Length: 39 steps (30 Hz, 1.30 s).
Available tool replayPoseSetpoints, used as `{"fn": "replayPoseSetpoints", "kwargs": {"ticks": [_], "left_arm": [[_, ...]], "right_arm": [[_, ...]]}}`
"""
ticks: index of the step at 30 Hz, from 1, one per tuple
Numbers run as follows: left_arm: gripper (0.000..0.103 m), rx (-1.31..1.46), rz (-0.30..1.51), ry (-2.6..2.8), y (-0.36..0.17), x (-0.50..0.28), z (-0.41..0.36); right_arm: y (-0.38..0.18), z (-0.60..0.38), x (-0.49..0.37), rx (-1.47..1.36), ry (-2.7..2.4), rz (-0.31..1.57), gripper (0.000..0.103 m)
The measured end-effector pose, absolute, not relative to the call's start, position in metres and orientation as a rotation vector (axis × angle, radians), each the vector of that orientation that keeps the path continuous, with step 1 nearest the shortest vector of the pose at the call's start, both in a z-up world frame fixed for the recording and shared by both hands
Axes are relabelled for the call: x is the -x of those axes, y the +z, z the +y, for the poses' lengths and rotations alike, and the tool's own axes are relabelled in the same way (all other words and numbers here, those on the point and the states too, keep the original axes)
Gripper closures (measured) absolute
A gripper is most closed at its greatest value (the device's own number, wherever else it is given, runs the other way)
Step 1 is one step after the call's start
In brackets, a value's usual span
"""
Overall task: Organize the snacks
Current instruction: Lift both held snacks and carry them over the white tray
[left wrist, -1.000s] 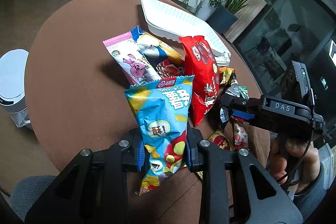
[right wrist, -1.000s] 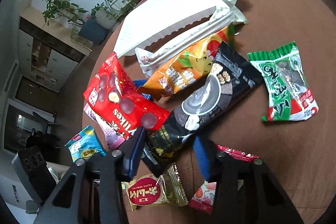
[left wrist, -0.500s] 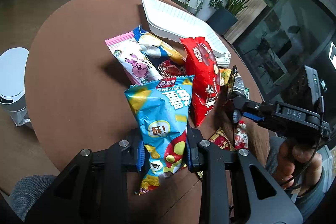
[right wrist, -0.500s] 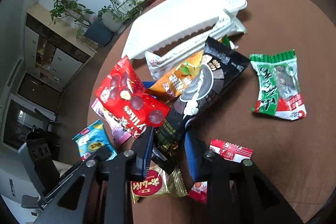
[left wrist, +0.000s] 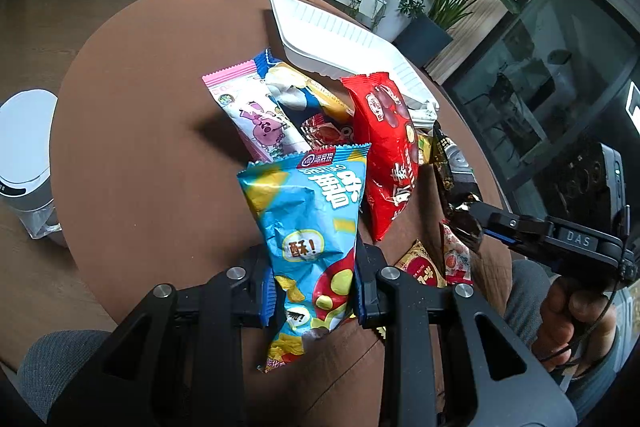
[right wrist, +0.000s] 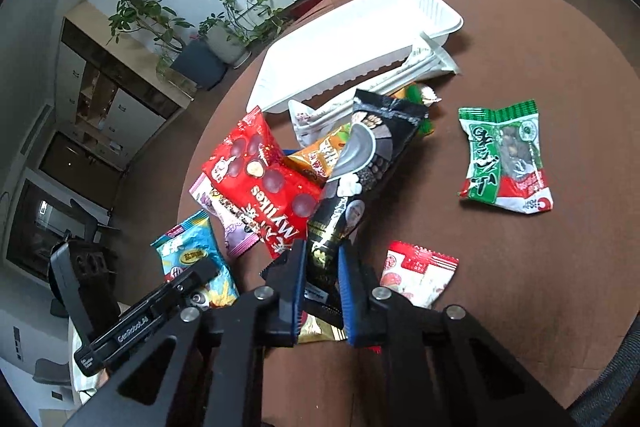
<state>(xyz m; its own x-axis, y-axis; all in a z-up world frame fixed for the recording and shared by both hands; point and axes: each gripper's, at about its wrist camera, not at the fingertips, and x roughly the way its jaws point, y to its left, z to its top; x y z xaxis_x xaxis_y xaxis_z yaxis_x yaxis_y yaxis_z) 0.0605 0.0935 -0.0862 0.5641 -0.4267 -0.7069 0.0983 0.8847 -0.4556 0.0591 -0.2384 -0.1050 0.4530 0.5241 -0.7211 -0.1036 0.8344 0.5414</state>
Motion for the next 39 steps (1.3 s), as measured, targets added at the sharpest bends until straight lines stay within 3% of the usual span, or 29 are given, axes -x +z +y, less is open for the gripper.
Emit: {"fn": "replayPoseSetpoints", "kwargs": {"ticks": [18, 21, 23, 24, 26, 28, 30, 34, 39], "left_arm": [[0.077, 0.379, 0.939, -0.313, -0.087, -0.063, 0.089], [0.077, 0.377, 0.939, -0.311, -0.087, -0.064, 0.088], [0.077, 0.377, 0.939, -0.31, -0.087, -0.064, 0.087], [0.077, 0.377, 0.939, -0.31, -0.087, -0.064, 0.087], [0.077, 0.377, 0.941, -0.31, -0.088, -0.064, 0.087], [0.077, 0.375, 0.942, -0.31, -0.088, -0.065, 0.086], [0.077, 0.375, 0.943, -0.31, -0.088, -0.066, 0.085], [0.077, 0.379, 0.944, -0.308, -0.088, -0.067, 0.085], [0.077, 0.386, 0.938, -0.314, -0.088, -0.066, 0.084]], "right_arm": [[-0.105, -0.227, -0.067, -0.187, 0.316, 1.064, 0.086], [-0.105, -0.222, -0.075, -0.128, 0.265, 1.073, 0.081], [-0.106, -0.222, -0.082, -0.114, 0.231, 1.07, 0.069], [-0.107, -0.224, -0.085, -0.116, 0.214, 1.077, 0.054], [-0.111, -0.225, -0.093, -0.124, 0.195, 1.089, 0.047], [-0.117, -0.226, -0.1, -0.138, 0.199, 1.098, 0.051], [-0.122, -0.231, -0.107, -0.168, 0.21, 1.11, 0.064], [-0.12, -0.241, -0.109, -0.227, 0.243, 1.106, 0.075], [-0.111, -0.257, -0.106, -0.3, 0.27, 1.073, 0.081]]}}
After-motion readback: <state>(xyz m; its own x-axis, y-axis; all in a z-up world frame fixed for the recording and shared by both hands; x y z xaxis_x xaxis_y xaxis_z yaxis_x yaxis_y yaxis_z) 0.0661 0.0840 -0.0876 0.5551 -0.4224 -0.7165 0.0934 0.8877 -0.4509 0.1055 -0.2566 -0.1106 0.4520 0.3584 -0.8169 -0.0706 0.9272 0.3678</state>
